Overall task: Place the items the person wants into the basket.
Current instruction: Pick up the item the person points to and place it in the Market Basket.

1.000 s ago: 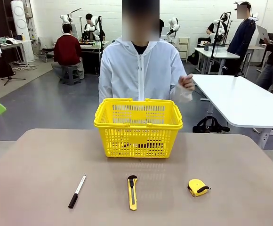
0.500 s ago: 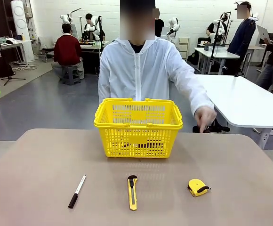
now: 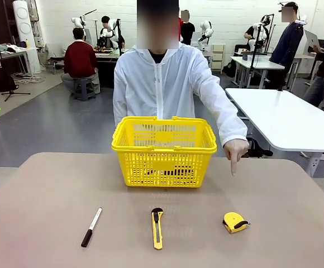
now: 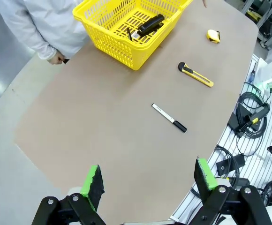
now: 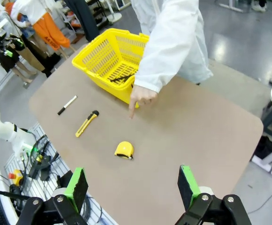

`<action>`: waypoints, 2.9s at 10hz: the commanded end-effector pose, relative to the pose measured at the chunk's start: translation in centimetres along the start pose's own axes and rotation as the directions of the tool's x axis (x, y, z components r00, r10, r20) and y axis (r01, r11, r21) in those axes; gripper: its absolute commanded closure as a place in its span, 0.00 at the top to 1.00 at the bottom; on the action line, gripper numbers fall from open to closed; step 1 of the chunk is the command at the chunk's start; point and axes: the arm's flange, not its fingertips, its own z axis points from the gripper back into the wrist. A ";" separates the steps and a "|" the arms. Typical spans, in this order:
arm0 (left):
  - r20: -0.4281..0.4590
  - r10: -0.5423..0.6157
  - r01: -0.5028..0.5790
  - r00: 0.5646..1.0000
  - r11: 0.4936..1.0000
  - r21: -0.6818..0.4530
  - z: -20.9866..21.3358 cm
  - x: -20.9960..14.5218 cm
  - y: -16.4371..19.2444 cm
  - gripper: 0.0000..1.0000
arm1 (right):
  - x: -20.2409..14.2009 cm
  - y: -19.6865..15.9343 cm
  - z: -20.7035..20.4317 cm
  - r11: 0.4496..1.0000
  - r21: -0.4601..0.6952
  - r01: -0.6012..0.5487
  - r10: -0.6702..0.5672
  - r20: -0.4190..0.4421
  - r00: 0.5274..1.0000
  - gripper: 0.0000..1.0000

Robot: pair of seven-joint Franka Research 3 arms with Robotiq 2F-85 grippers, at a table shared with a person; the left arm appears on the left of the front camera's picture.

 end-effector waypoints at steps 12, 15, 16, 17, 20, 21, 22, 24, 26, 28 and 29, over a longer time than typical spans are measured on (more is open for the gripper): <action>0.013 -0.014 0.014 1.000 1.000 -0.015 0.0 -0.2 0.0 1.00 | 0.7 7.9 -32.6 0.913 -0.407 -0.025 -0.226 -0.555 0.801 1.00; 0.013 -0.014 0.014 1.000 1.000 -0.015 0.0 -0.2 0.0 1.00 | 0.3 7.7 -32.9 0.920 -0.390 -0.031 -0.217 -0.574 0.790 1.00; 0.013 -0.014 0.014 1.000 1.000 -0.015 0.0 -0.2 0.0 1.00 | 0.3 7.7 -32.9 0.920 -0.390 -0.031 -0.217 -0.574 0.790 1.00; 0.013 -0.014 0.014 1.000 1.000 -0.015 0.0 -0.2 0.0 1.00 | 0.3 7.7 -32.9 0.920 -0.390 -0.031 -0.217 -0.574 0.790 1.00; 0.013 -0.014 0.014 1.000 1.000 -0.015 0.0 -0.2 0.0 1.00 | 0.3 7.7 -32.9 0.924 -0.382 -0.023 -0.217 -0.572 0.791 1.00; 0.013 -0.014 0.014 1.000 1.000 -0.015 0.0 -0.2 0.0 1.00 | -0.6 7.7 -34.7 0.919 -0.394 -0.028 -0.242 -0.616 0.749 1.00; 0.013 -0.014 0.014 1.000 1.000 -0.015 0.0 -0.2 0.0 1.00 | -1.6 7.8 -36.3 0.904 -0.427 -0.002 -0.291 -0.620 0.728 1.00; 0.013 -0.014 0.014 1.000 1.000 -0.015 0.0 -0.2 0.0 1.00 | -3.8 7.7 -39.4 0.882 -0.469 0.041 -0.353 -0.602 0.716 1.00; 0.013 -0.014 0.014 1.000 1.000 -0.015 0.0 -0.2 0.0 1.00 | -5.7 6.9 -42.8 0.889 -0.454 0.057 -0.368 -0.634 0.680 1.00; 0.013 -0.014 0.014 1.000 1.000 -0.015 0.0 -0.2 0.0 1.00 | -6.4 7.1 -44.7 0.905 -0.424 0.027 -0.327 -0.656 0.680 1.00; 0.013 -0.014 0.014 1.000 1.000 -0.015 0.0 -0.2 0.0 1.00 | -6.9 7.5 -45.3 0.906 -0.424 -0.004 -0.313 -0.674 0.669 1.00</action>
